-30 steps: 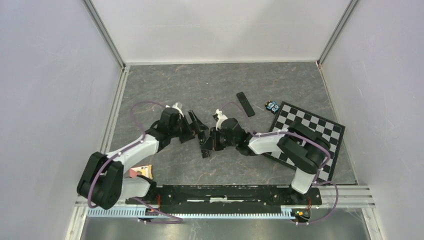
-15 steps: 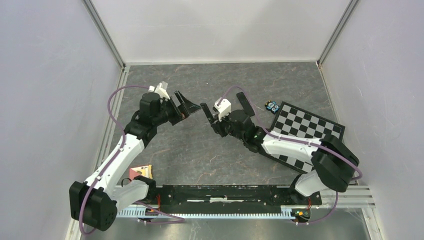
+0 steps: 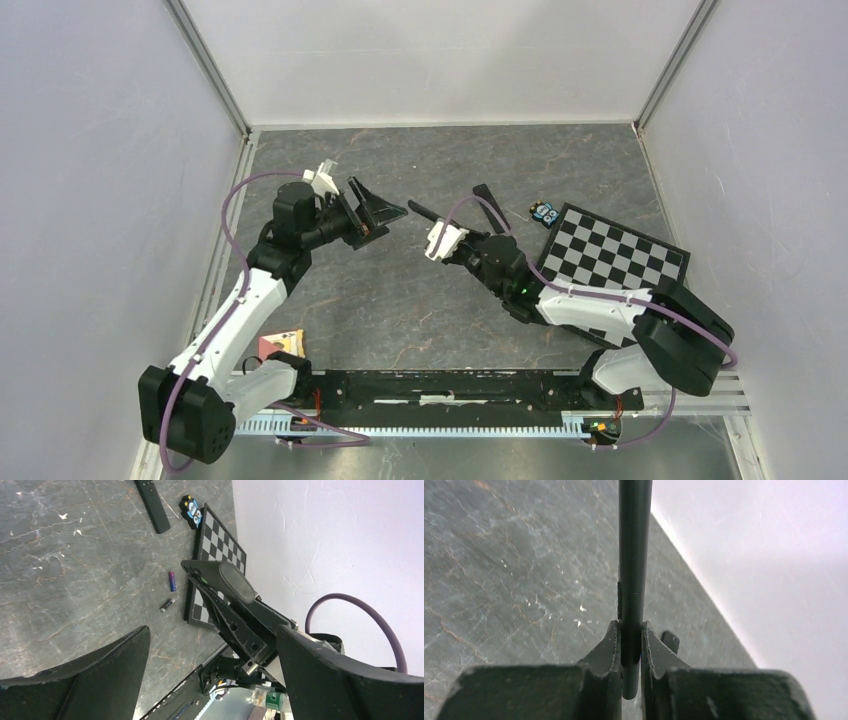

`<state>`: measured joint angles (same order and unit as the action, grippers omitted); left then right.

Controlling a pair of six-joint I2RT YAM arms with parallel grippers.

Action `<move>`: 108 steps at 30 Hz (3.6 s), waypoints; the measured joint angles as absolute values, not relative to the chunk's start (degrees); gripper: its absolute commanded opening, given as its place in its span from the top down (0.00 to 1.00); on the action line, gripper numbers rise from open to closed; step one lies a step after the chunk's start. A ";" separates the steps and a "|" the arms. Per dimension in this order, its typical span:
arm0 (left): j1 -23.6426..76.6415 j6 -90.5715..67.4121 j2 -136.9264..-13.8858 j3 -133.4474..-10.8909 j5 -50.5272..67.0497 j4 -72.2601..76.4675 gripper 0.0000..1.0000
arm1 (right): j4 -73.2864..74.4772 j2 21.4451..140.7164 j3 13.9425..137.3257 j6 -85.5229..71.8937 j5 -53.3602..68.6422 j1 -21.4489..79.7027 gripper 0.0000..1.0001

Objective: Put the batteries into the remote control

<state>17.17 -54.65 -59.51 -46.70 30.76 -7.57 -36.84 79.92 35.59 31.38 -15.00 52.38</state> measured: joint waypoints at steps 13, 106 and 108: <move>17.15 -62.46 -62.74 -45.12 33.91 0.99 0.37 | -40.66 80.75 37.89 48.36 -9.10 57.36 1.00; 16.88 -73.71 -54.26 -30.68 31.68 44.51 0.43 | -74.15 90.08 44.25 -72.58 9.08 45.60 1.00; 16.88 -73.01 -54.15 -30.65 32.36 43.75 0.14 | -74.15 90.08 44.25 -72.34 9.72 45.19 1.00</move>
